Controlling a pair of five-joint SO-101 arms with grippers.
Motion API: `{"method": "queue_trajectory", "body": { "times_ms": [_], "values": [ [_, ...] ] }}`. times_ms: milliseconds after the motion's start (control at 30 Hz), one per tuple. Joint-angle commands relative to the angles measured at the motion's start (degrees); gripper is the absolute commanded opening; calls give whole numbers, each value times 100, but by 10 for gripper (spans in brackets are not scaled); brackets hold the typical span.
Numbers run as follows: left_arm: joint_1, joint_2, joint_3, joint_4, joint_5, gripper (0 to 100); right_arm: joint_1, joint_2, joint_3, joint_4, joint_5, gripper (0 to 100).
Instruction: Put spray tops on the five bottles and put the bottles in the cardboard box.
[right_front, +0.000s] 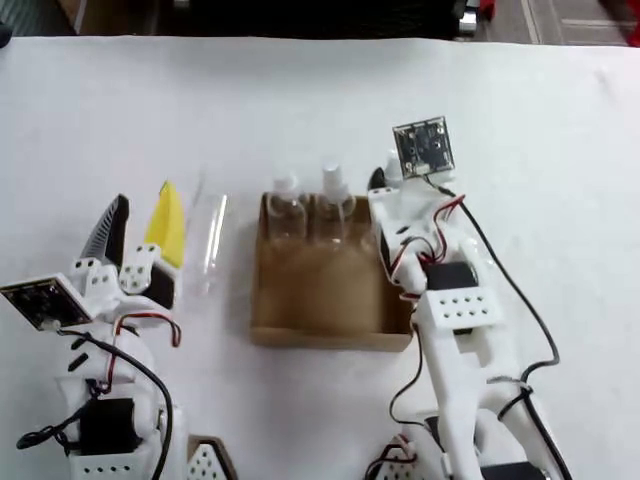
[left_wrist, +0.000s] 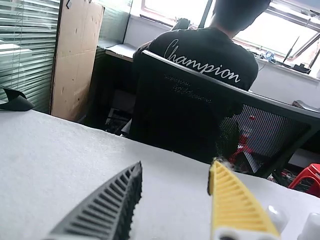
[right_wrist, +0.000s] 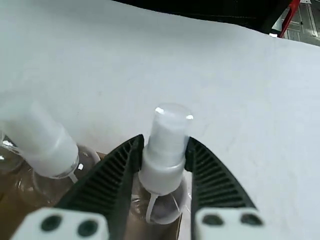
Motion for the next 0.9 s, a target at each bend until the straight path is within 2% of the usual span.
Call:
{"method": "queue_trajectory", "body": {
  "times_ms": [0, 333, 867],
  "values": [
    [-22, -48, -53, -185, -44, 211, -13, -277, 18, 303, -35, 118],
    [-22, -48, -53, -176, -44, 211, -215, -453, 18, 532, -35, 215],
    [-22, -48, -53, -176, -44, 211, -224, -505, -18, 198, 18, 221]
  ]
}}
